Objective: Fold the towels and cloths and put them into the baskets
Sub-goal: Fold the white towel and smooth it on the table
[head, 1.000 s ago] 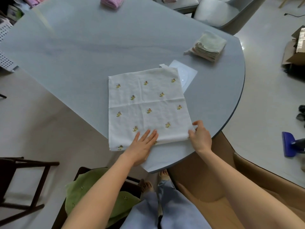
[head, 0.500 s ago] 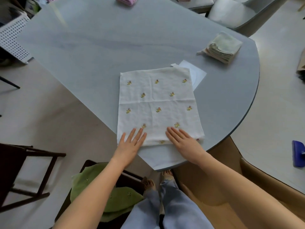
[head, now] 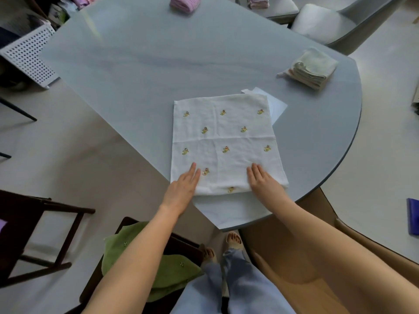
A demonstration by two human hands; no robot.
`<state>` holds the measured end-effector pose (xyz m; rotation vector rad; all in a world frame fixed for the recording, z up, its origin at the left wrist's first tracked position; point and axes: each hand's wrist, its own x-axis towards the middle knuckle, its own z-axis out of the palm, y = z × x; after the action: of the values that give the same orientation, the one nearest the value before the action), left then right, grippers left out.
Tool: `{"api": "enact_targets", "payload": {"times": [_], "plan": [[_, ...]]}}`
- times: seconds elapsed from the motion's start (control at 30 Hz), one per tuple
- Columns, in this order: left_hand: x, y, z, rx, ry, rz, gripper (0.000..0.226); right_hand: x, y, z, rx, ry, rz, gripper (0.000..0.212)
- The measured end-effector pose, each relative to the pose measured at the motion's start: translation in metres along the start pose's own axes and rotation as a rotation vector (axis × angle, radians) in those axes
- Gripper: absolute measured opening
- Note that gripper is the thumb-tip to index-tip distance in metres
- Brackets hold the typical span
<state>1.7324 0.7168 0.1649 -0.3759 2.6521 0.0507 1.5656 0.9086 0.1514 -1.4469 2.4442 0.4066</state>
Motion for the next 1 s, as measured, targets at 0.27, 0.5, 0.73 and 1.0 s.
{"api": "enact_targets", "payload": {"times": [0.27,0.5,0.73,1.0], "plan": [[-0.006,0.025,-0.010,0.149,0.044,0.116,0.056,-0.021,-0.003,-0.021,0.164,-0.088,0.014,0.052],[0.006,0.036,0.011,0.010,0.091,0.218,0.055,-0.034,-0.008,-0.002,0.139,-0.088,0.078,0.077],[0.010,0.041,0.016,-0.076,0.098,0.069,0.068,-0.038,-0.011,0.012,0.063,0.091,0.185,0.096],[0.009,0.032,0.005,-0.031,-0.117,0.112,0.068,-0.024,-0.006,0.001,0.146,-0.127,0.078,0.071]]}}
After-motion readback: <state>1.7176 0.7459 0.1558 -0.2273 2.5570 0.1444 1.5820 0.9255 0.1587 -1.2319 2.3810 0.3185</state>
